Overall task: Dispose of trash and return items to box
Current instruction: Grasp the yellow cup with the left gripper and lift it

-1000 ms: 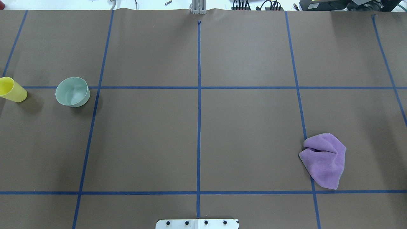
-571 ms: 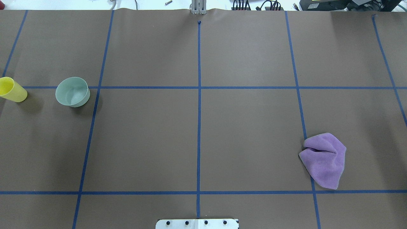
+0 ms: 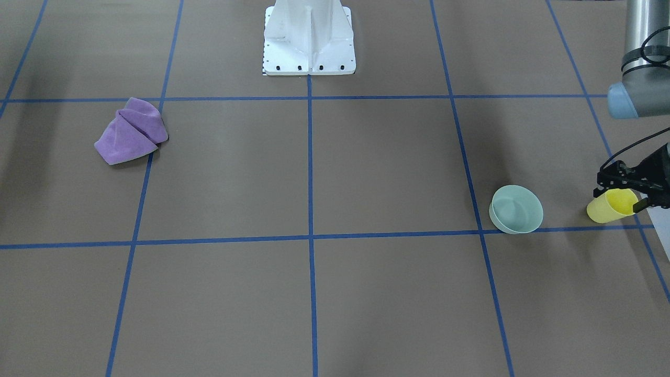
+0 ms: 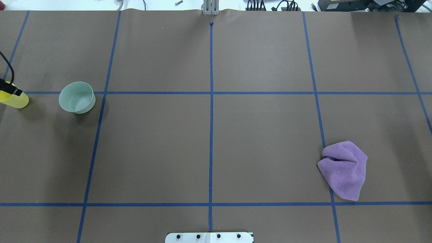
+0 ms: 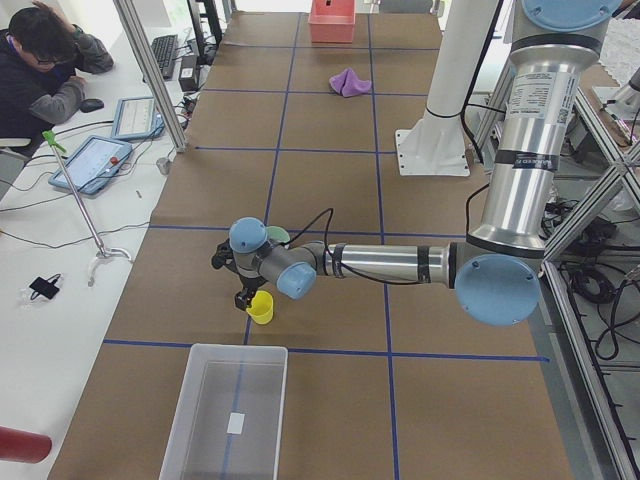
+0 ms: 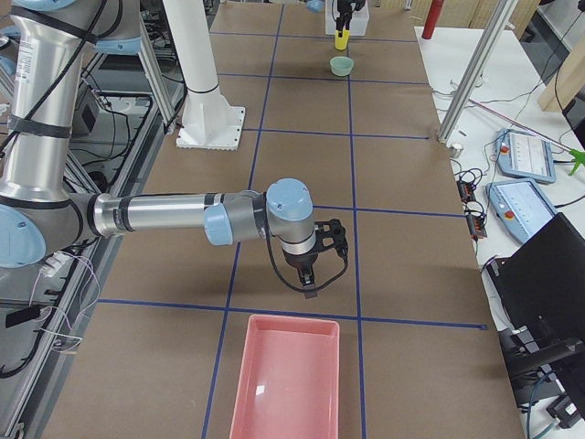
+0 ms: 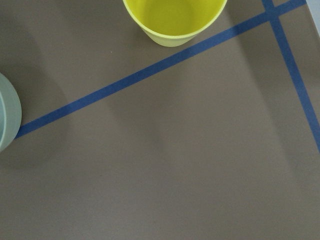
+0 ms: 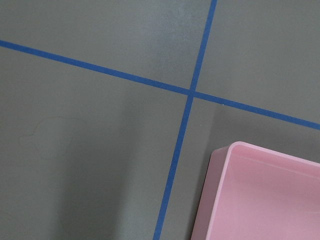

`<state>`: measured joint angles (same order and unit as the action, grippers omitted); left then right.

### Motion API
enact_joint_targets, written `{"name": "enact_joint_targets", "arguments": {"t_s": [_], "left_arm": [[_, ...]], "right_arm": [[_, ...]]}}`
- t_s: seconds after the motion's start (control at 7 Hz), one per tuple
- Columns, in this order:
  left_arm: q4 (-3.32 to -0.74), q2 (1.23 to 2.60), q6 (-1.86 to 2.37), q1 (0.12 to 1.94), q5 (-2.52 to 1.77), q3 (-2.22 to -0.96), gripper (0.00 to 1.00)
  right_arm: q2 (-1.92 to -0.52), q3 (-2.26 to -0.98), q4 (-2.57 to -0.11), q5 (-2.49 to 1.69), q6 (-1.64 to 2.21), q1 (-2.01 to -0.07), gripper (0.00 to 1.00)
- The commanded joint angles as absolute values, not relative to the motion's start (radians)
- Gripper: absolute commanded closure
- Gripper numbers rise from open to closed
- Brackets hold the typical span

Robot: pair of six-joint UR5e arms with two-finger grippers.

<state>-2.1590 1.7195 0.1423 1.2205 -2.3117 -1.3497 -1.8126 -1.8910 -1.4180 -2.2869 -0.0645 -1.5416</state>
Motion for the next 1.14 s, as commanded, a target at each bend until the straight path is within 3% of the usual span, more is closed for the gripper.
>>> {"name": "enact_joint_targets", "arguments": {"t_s": [0.0, 0.14, 0.29, 0.43, 0.57, 1.0], "left_arm": [[-2.187, 1.72, 0.146, 1.206, -2.315, -1.338, 0.53], [-2.187, 1.714, 0.146, 1.207, -2.321, -1.353, 0.57], [-2.187, 1.713, 0.146, 1.207, -2.322, -1.354, 0.68], [-2.189, 1.712, 0.146, 1.21, -2.322, -1.358, 0.92], [-2.187, 1.7, 0.144, 1.212, -2.322, -1.379, 1.0], [-2.143, 1.646, 0.146, 1.274, -2.324, -1.482, 1.0]], "right_arm": [[-1.813, -1.887, -1.411, -2.286, -0.064, -1.542, 0.0], [-1.813, -1.885, -1.411, -2.286, -0.064, -1.542, 0.0], [-1.813, -1.887, -1.411, -2.286, -0.064, -1.542, 0.0], [-1.813, -1.887, -1.411, -2.286, -0.064, -1.542, 0.0], [-1.813, -1.887, -1.411, -2.287, -0.064, -1.542, 0.0], [-1.813, -1.885, -1.411, -2.289, -0.064, -1.542, 0.0]]}}
